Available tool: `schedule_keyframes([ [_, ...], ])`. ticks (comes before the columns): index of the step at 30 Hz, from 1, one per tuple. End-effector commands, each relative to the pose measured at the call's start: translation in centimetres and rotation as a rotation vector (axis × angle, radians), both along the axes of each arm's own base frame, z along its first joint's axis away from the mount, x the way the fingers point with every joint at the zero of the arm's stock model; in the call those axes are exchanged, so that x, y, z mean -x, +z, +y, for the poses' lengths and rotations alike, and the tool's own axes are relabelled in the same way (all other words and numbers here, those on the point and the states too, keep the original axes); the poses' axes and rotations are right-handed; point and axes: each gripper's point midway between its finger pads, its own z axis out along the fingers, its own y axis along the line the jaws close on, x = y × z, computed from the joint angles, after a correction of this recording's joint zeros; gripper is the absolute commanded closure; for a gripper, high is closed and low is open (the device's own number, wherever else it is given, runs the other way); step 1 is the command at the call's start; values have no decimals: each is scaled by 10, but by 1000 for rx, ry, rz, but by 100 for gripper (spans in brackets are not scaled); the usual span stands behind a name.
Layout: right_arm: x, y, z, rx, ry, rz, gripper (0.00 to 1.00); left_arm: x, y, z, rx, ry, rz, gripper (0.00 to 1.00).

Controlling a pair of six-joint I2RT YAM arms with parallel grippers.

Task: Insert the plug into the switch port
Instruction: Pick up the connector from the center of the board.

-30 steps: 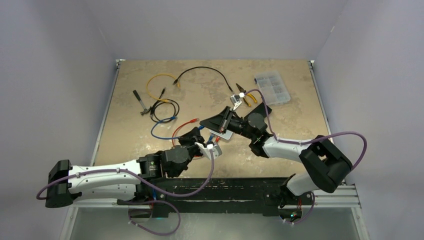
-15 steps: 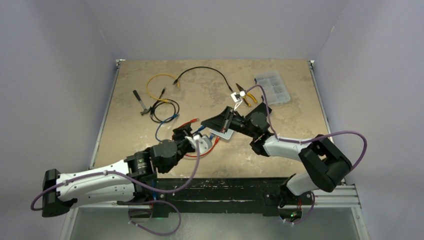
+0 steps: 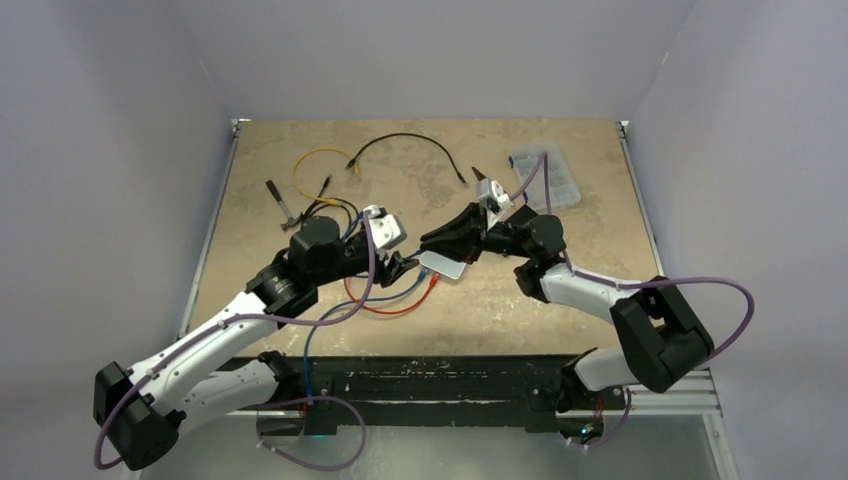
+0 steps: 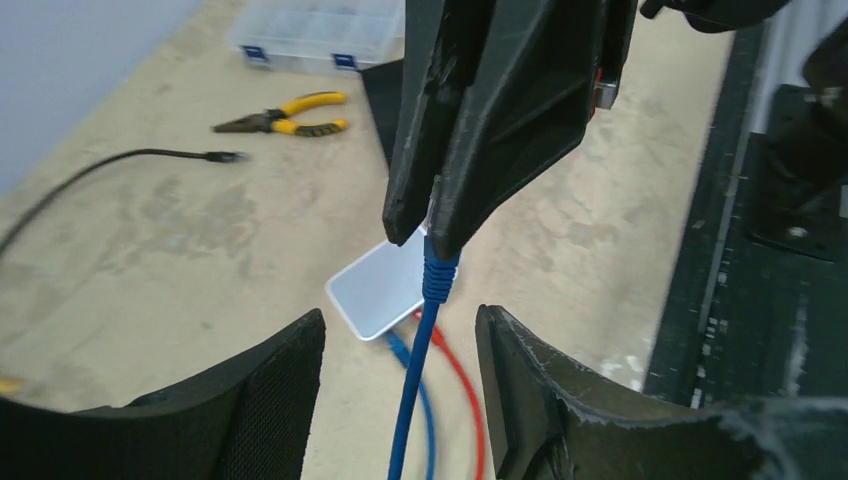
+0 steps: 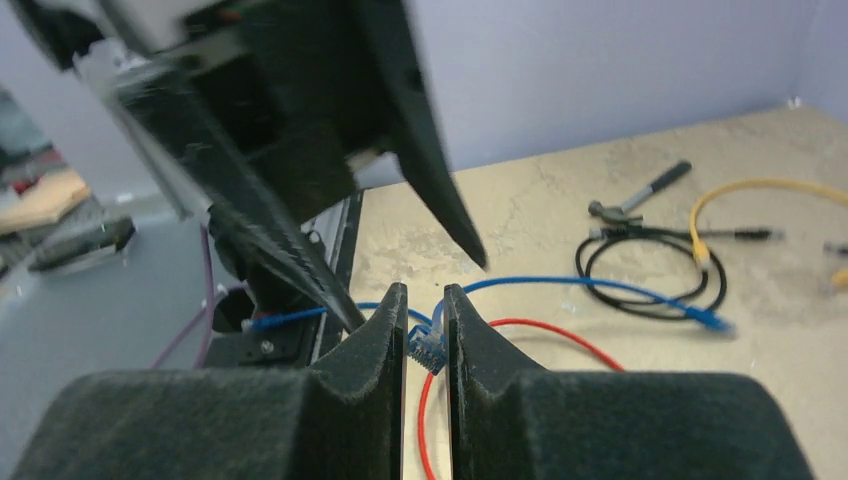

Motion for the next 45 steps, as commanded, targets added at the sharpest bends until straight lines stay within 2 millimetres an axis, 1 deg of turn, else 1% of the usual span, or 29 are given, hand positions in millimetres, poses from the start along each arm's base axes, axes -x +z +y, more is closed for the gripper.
schedule_keyframes([
  [1, 32, 31, -4, -20, 125, -401, 100, 26, 21, -21, 142, -263, 133, 43],
  [2, 36, 31, -5, -16, 137, -426, 100, 25, 20, -19, 145, -276, 149, 43],
  [4, 41, 32, -7, -10, 151, -473, 100, 26, 26, -21, 164, -313, 130, 43],
  [7, 50, 34, -9, -8, 192, -538, 100, 37, 29, -22, 177, -384, 114, 43],
  [10, 56, 40, -11, -17, 207, -587, 100, 50, 29, -25, 189, -460, 123, 43],
  [12, 59, 43, -12, -25, 218, -609, 100, 54, 29, -28, 196, -493, 135, 43],
  [16, 65, 49, -14, -46, 228, -641, 100, 58, 25, -33, 206, -545, 170, 44],
  [22, 77, 52, -19, -87, 255, -653, 100, 58, 22, -36, 218, -558, 198, 48],
  [28, 101, 50, -29, -172, 322, -695, 100, 60, 23, -37, 240, -572, 214, 56],
  [29, 100, 43, -27, -155, 342, -688, 100, 61, 25, -38, 248, -578, 219, 58],
  [33, 97, 41, -25, -153, 344, -670, 100, 63, 23, -39, 253, -590, 240, 67],
  [34, 97, 41, -25, -153, 345, -671, 100, 62, 21, -39, 248, -588, 245, 68],
  [36, 98, 44, -26, -155, 347, -678, 100, 60, 17, -39, 235, -577, 252, 67],
  [41, 98, 51, -27, -154, 349, -700, 100, 58, 14, -39, 229, -556, 275, 55],
  [45, 95, 60, -28, -156, 337, -725, 100, 57, 15, -38, 230, -544, 278, 51],
])
